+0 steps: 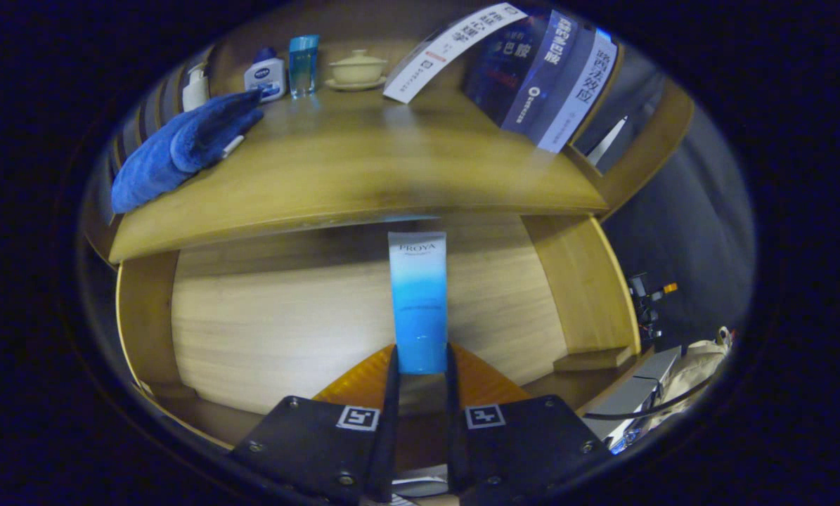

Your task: Pull open the drawer, take out the items inside it, and place them on the countertop above the cabinet.

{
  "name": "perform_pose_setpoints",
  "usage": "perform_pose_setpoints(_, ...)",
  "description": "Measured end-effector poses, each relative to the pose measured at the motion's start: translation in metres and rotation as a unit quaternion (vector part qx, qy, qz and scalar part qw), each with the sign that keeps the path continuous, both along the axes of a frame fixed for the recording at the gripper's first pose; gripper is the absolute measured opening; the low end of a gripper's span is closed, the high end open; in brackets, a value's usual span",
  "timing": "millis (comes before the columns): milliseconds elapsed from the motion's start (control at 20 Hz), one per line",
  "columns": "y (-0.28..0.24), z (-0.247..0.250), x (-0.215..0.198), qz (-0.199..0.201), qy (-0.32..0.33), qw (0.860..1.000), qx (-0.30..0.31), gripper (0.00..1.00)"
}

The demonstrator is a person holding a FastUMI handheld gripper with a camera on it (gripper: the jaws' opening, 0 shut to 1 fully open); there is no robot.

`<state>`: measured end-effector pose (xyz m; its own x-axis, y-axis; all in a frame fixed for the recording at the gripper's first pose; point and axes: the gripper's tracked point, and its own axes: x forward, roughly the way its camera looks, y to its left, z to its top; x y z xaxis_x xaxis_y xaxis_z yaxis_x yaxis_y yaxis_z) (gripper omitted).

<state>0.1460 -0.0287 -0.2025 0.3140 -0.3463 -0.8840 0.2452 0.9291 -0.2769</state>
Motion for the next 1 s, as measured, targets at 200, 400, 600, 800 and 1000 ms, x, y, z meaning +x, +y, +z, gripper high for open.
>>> perform_pose_setpoints(200,0.004,0.023,-0.007,-0.001,-0.022,1.0,-0.02,0.3)
perform_pose_setpoints(400,0.006,0.044,-0.015,-0.005,-0.036,0.999,-0.038,0.3)
perform_pose_setpoints(600,0.008,0.064,-0.019,-0.006,-0.054,0.997,-0.049,0.3)
perform_pose_setpoints(800,0.013,0.078,-0.022,-0.004,-0.061,0.996,-0.06,0.3)
perform_pose_setpoints(1000,0.019,0.094,-0.022,-0.004,-0.072,0.995,-0.068,0.3)
